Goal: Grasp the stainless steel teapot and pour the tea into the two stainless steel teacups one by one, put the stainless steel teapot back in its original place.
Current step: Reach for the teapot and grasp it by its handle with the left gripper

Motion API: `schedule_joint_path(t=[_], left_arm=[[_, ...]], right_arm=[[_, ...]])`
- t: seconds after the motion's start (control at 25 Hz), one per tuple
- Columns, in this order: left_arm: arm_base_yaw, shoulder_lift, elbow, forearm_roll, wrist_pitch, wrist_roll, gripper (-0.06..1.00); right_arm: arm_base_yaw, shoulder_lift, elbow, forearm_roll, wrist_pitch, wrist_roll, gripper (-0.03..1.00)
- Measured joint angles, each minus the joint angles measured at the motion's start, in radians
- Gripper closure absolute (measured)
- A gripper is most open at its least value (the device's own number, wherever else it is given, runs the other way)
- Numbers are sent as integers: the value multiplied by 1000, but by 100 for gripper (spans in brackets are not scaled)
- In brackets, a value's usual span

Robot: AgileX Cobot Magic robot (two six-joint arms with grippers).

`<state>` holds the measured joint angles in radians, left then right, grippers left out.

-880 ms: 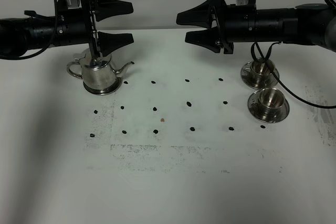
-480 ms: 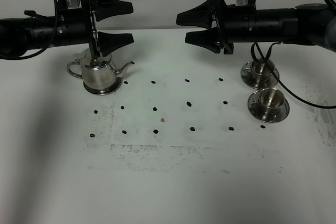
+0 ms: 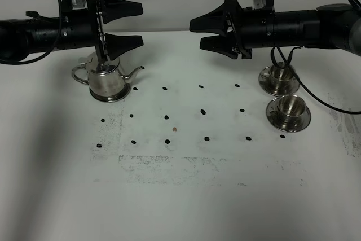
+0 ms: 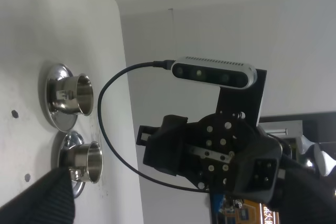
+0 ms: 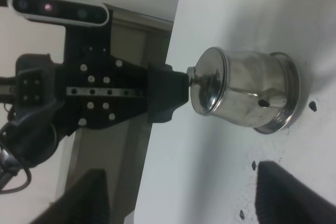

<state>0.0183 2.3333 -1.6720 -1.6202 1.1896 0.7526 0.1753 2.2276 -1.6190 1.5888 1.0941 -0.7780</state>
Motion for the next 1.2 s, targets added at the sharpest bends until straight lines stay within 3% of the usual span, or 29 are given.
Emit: schedule_joint_path(t=[0.28, 0.56, 0.84, 1.08, 1.2], left_arm=[[0, 2, 0, 17, 0, 7, 22], [48, -80, 0, 140, 2, -32, 22], [158, -225, 0, 347, 5, -96, 22], [206, -332, -2, 587, 5, -159, 22], [216, -362, -2, 620, 5, -167, 22]], right_arm=[[0, 0, 0, -8, 0, -30, 40], [-42, -2, 0, -77, 60, -90, 40], [-153, -86, 0, -219, 74, -79, 42], [-255, -200, 0, -431, 109, -9, 43], [-290, -270, 0, -541, 110, 42, 43]])
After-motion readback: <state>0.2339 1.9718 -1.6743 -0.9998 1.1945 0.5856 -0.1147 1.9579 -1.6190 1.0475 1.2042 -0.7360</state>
